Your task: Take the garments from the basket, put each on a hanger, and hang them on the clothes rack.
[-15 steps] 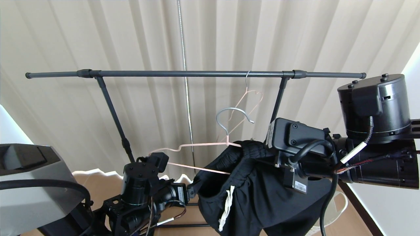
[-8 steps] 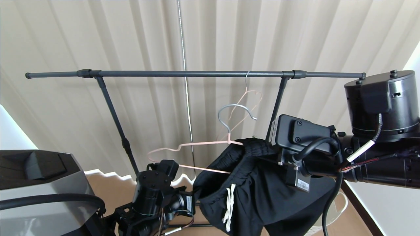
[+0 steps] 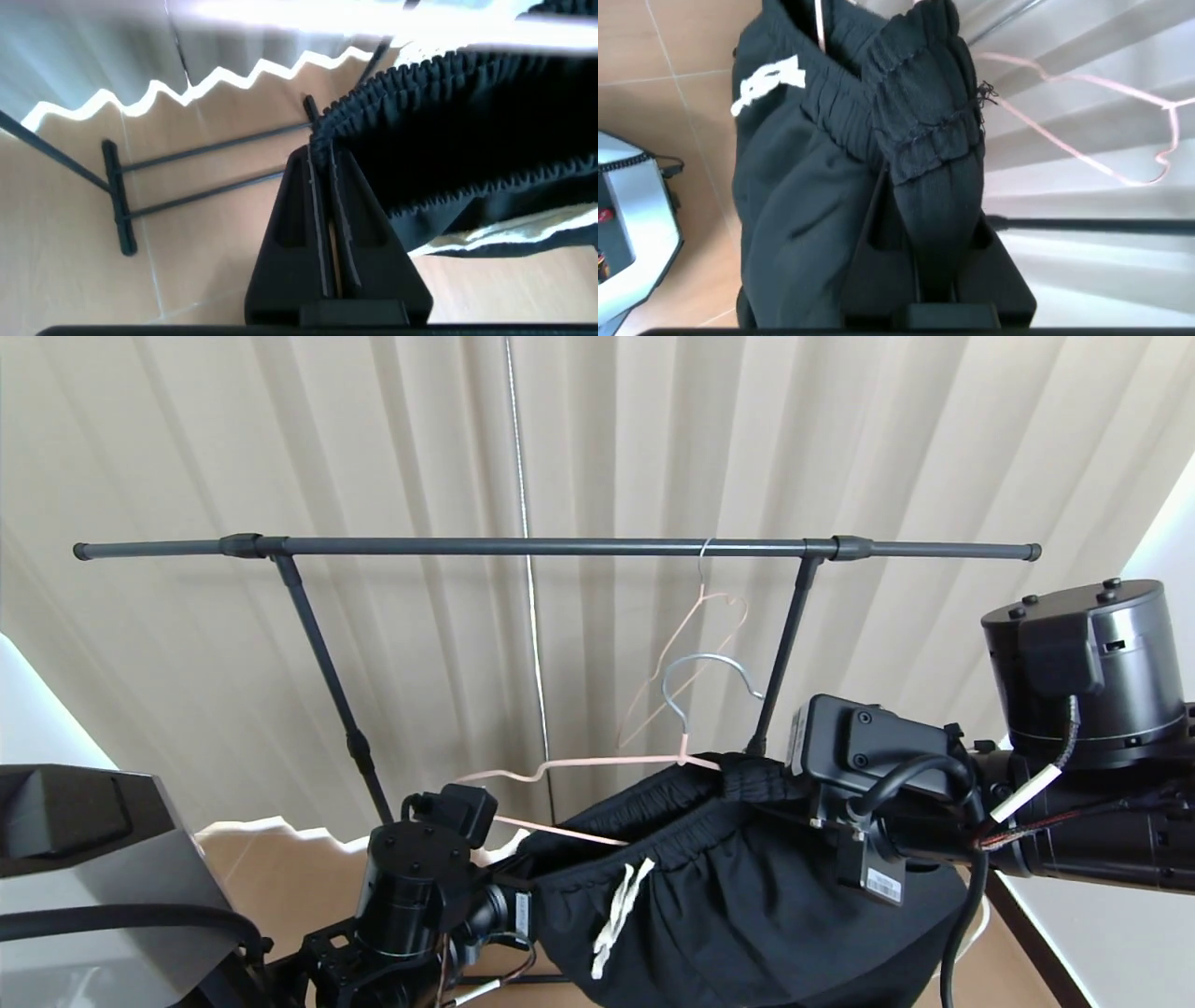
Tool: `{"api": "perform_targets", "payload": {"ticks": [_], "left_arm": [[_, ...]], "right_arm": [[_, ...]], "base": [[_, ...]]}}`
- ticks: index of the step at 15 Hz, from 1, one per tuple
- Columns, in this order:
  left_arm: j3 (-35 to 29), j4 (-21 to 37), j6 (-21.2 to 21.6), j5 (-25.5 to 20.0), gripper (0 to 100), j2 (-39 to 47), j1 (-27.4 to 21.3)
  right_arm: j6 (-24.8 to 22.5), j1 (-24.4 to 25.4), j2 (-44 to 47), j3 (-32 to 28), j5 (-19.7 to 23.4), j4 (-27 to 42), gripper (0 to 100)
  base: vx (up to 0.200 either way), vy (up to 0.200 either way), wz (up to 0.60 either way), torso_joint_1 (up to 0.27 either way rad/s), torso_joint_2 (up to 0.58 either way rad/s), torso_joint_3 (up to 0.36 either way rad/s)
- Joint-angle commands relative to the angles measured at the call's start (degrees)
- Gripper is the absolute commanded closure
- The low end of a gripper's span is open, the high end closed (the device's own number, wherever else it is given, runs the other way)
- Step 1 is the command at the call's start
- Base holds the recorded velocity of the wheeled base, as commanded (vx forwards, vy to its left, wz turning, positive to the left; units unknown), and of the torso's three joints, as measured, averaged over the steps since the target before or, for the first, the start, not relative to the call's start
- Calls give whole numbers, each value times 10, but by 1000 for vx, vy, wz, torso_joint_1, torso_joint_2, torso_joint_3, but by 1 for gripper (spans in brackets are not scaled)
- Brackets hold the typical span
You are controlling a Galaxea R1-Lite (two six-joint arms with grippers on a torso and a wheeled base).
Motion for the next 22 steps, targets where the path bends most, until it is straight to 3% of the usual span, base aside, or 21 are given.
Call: {"api": "perform_targets", "payload": {"ticks": [1, 4, 7, 9, 15, 22], "left_arm": [[-5, 0, 15, 0, 100, -15, 0], [-8, 0, 43, 0, 100, -16, 0], [-10, 0, 66, 4, 100, -19, 1], [-14, 2, 68, 6, 100, -24, 1], [-15, 4, 69, 16, 100, -38, 9], [-15, 4, 73, 17, 100, -40, 58]], "right_arm": [[30, -16, -3, 30, 9, -14, 100], [100, -39, -15, 110, 76, -88, 100], [101, -74, -16, 197, 109, -204, 100], [101, -80, -5, 208, 120, -248, 100], [100, -81, -9, 219, 117, -249, 100], [96, -90, -4, 226, 107, -249, 100]], "base": [[0, 0, 0, 0, 0, 0], [0, 0, 0, 0, 0, 0], [0, 0, 0, 0, 0, 0], [0, 0, 0, 0, 0, 0], [0, 0, 0, 0, 0, 0], [0, 0, 0, 0, 0, 0]]}}
